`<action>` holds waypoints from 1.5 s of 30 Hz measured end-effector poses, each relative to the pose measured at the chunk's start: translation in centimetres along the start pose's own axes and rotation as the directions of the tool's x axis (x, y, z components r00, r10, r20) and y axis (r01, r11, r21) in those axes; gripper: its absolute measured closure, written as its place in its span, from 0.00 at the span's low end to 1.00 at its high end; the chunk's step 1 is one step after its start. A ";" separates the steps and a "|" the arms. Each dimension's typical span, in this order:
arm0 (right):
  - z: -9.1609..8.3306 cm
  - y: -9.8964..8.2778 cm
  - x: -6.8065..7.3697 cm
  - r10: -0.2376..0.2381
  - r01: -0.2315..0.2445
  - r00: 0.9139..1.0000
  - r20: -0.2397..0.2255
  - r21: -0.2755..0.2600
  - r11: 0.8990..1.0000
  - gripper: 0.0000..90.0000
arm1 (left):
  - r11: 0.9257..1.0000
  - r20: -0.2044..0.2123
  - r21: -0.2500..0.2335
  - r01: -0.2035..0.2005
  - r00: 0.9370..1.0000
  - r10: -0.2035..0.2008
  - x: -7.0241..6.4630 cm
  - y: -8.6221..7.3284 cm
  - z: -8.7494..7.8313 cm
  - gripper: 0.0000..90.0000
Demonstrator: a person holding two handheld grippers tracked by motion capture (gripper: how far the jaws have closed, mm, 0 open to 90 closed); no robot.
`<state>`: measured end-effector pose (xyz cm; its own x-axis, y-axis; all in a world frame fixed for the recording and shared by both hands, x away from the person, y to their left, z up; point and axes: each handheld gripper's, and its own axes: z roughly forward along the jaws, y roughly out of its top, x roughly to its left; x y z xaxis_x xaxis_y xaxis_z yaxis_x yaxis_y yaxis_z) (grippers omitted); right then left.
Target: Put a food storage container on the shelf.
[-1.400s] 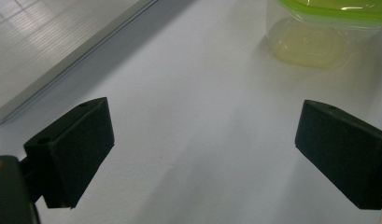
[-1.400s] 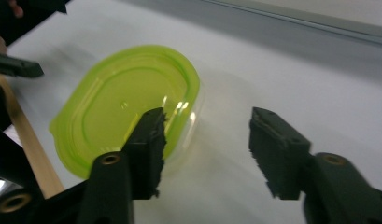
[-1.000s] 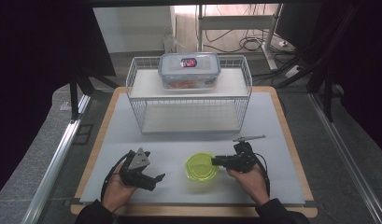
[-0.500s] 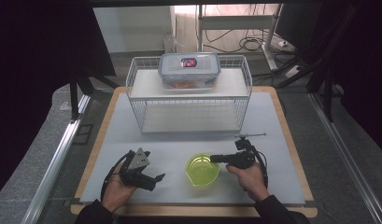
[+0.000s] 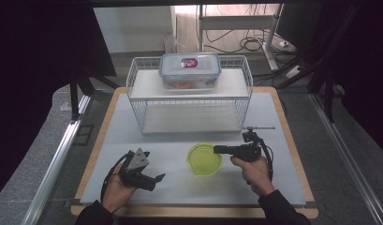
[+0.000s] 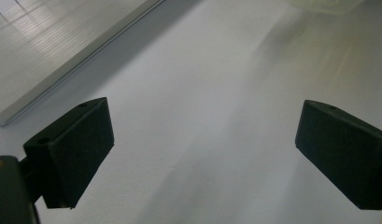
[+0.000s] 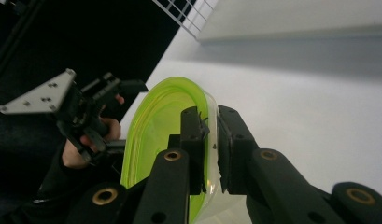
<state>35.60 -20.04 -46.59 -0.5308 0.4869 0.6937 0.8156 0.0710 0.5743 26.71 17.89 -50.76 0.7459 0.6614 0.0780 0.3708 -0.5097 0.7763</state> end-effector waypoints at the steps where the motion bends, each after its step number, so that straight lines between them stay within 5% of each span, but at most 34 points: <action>1: -0.1 0.2 0.1 0.000 0.000 1.000 -0.004 -0.005 1.000 0.91 | 1.000 0.000 0.002 -0.004 1.000 0.004 0.0 0.0 0.0 0.05; 45: -3.7 10.6 6.3 -0.078 0.073 0.997 -0.023 -0.148 0.986 0.91 | 1.000 0.006 0.003 -0.001 1.000 0.001 0.1 0.0 0.1 0.04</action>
<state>40.09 -19.49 -34.52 -0.5976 0.4601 0.6566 0.7312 -0.0232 0.6818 26.83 17.94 -50.83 0.7492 0.6580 0.0751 0.3720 -0.5119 0.7743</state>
